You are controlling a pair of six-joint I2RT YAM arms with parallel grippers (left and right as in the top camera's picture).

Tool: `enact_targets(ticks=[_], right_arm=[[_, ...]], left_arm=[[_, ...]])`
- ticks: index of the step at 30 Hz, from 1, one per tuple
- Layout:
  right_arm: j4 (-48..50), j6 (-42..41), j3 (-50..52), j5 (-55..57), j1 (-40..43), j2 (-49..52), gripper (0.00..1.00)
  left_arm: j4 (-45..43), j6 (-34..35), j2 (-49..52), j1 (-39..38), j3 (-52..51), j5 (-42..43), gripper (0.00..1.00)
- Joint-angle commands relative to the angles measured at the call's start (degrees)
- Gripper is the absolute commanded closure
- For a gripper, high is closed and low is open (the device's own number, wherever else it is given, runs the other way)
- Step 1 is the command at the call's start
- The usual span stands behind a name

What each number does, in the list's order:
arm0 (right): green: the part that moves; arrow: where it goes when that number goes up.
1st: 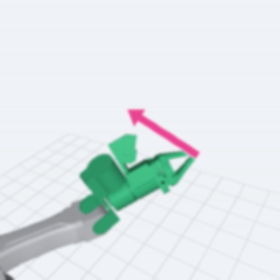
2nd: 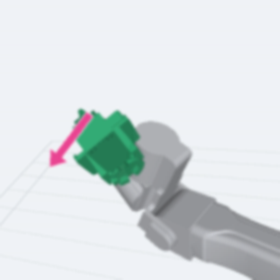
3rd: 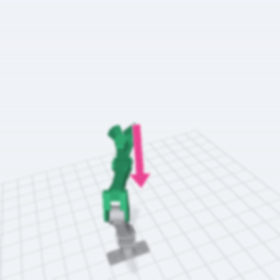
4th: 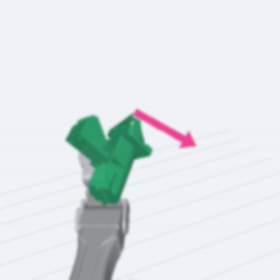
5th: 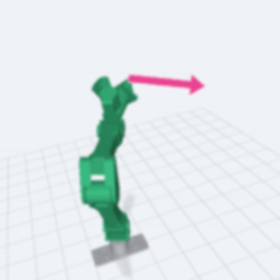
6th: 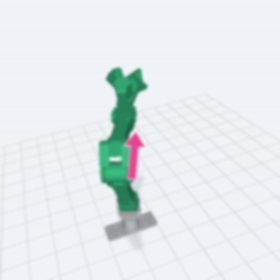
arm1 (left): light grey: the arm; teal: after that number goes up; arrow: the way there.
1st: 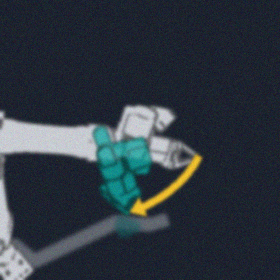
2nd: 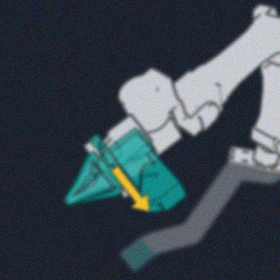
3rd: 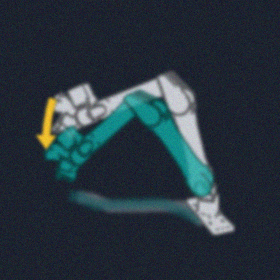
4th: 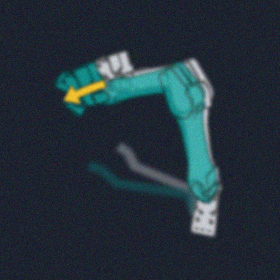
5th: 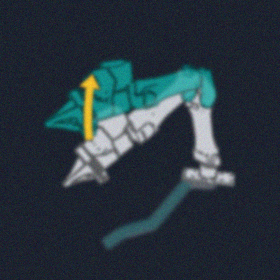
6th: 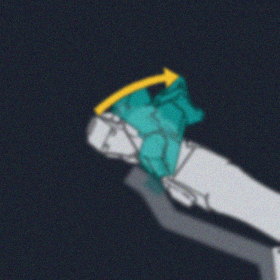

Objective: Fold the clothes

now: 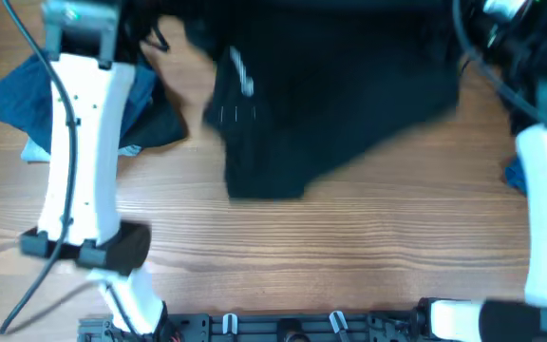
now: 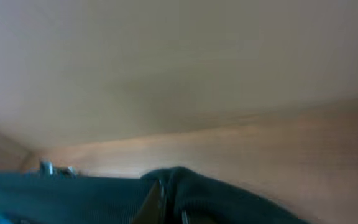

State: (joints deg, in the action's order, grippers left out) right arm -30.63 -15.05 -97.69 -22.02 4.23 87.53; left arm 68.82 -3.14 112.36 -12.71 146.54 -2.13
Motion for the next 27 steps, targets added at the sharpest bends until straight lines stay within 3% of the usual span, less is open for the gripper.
enact_targets(ticks=[1, 4, 7, 14, 18, 27], right_arm=[[-4.37, 6.49, -11.47, 1.31, 1.46, 2.12, 0.96], [-14.27, 8.92, -10.25, 3.58, 1.46, 4.31, 0.95], [-22.34, 11.1, -6.19, 4.0, 1.44, 7.26, 0.94], [-24.68, 12.41, 14.49, 3.93, 1.36, 7.39, 0.9], [-24.17, 11.08, 25.79, 2.43, 1.36, 6.01, 0.87], [-28.13, 7.37, 33.09, 2.64, 1.36, 5.73, 0.78]], left_arm=[[9.09, -4.59, 3.63, 2.23, 24.57, 1.27, 0.96], [19.58, -3.93, 4.02, 3.96, 19.12, 2.38, 0.96], [23.39, -3.91, 4.02, 4.31, 7.54, 6.27, 0.96], [20.7, -1.6, 3.87, 0.57, -22.69, 8.28, 0.96], [18.91, 4.02, 2.84, -3.45, -35.45, 2.1, 0.96], [18.36, 11.15, -7.45, -4.85, -55.06, -1.18, 0.96]])
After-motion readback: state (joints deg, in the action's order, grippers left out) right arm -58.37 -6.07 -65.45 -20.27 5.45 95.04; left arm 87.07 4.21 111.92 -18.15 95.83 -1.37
